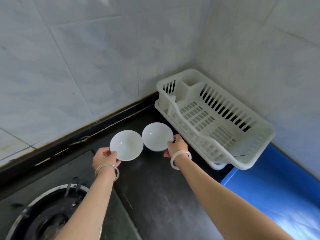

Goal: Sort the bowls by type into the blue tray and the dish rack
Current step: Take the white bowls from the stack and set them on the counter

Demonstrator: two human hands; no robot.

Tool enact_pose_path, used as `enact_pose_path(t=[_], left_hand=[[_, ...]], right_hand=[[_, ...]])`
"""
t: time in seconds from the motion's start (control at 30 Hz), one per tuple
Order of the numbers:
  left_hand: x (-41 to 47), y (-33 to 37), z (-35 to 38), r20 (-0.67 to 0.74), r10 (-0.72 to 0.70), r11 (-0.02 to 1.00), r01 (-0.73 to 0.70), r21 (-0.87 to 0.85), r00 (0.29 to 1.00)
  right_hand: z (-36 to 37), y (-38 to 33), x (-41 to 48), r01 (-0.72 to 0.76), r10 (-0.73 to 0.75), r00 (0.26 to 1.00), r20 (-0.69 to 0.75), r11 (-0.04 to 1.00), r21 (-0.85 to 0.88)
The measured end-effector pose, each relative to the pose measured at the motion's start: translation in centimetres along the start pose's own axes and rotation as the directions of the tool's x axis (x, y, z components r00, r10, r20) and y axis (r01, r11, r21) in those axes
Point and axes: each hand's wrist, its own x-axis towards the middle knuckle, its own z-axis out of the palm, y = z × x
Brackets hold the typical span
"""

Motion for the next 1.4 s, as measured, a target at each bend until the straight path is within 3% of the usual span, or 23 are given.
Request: enact_pose_path(t=[0.33, 0.57, 0.73, 1.4], left_hand=[[3.1, 0.0, 1.2, -0.070, -0.010, 0.990, 0.000, -0.141, 0.997], [3.0, -0.1, 1.2, 0.153, -0.215, 0.903, 0.256, -0.345, 0.965], [3.1, -0.4, 1.6, 0.166, -0.231, 0.854, 0.281, -0.438, 0.959], [5.5, 1.3, 3.4, 0.161, -0.238, 0.781, 0.287, -0.554, 0.958]], right_hand=[[3.2, -1.3, 3.1, -0.070, 0.069, 0.998, 0.013, 0.988, 0.141], [3.2, -1.0, 2.8, -0.223, 0.179, 0.972, 0.150, 0.908, 0.356], [3.8, -1.3, 3.5, -0.232, 0.171, 0.972, 0.163, 0.821, 0.521], [7.2, -6.3, 7.4, -0.198, 0.137, 0.979, 0.153, 0.821, 0.535]])
